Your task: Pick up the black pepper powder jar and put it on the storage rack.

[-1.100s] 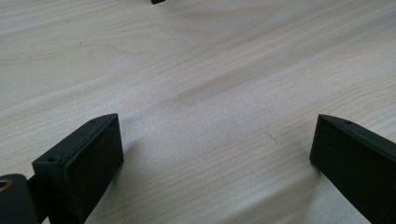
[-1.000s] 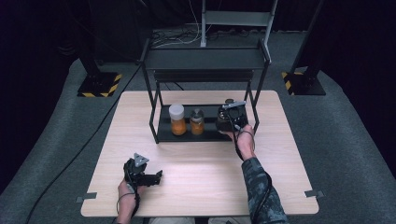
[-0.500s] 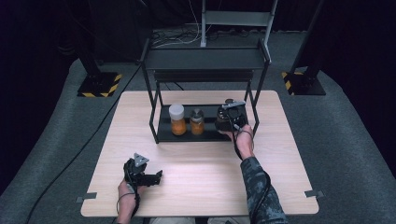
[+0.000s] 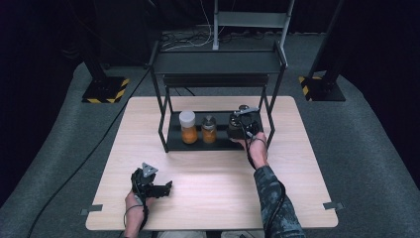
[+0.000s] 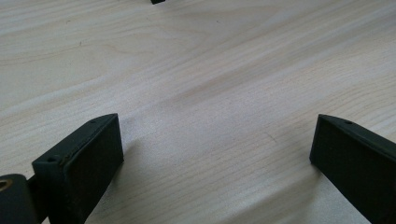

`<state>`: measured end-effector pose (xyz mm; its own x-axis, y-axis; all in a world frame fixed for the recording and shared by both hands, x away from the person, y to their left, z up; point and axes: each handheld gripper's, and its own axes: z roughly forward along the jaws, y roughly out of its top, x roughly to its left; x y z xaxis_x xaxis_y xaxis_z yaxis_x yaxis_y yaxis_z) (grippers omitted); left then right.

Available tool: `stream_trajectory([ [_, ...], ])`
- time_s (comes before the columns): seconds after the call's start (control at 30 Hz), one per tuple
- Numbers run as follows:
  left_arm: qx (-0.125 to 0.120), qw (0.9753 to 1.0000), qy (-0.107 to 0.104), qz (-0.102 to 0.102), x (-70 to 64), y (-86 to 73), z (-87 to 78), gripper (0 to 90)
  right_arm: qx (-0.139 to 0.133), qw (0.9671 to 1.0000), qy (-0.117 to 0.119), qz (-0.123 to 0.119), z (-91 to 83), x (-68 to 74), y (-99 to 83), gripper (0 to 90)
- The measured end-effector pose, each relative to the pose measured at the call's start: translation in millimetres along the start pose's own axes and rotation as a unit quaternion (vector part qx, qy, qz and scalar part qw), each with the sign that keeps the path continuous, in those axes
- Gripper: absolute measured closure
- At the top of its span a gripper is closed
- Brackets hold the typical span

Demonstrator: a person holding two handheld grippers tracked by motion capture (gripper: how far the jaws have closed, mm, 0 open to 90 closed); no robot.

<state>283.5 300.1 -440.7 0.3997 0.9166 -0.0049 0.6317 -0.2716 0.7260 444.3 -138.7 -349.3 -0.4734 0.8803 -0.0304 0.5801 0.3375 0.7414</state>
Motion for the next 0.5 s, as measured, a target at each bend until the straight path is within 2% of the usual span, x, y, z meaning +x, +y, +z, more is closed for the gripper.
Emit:
stream_trajectory([
  [0.5,0.000,1.0000,0.000,0.000,0.0,-0.1,0.0,2.4,0.001,1.0000,0.002,0.000,5.0,1.5,1.5,30.9],
])
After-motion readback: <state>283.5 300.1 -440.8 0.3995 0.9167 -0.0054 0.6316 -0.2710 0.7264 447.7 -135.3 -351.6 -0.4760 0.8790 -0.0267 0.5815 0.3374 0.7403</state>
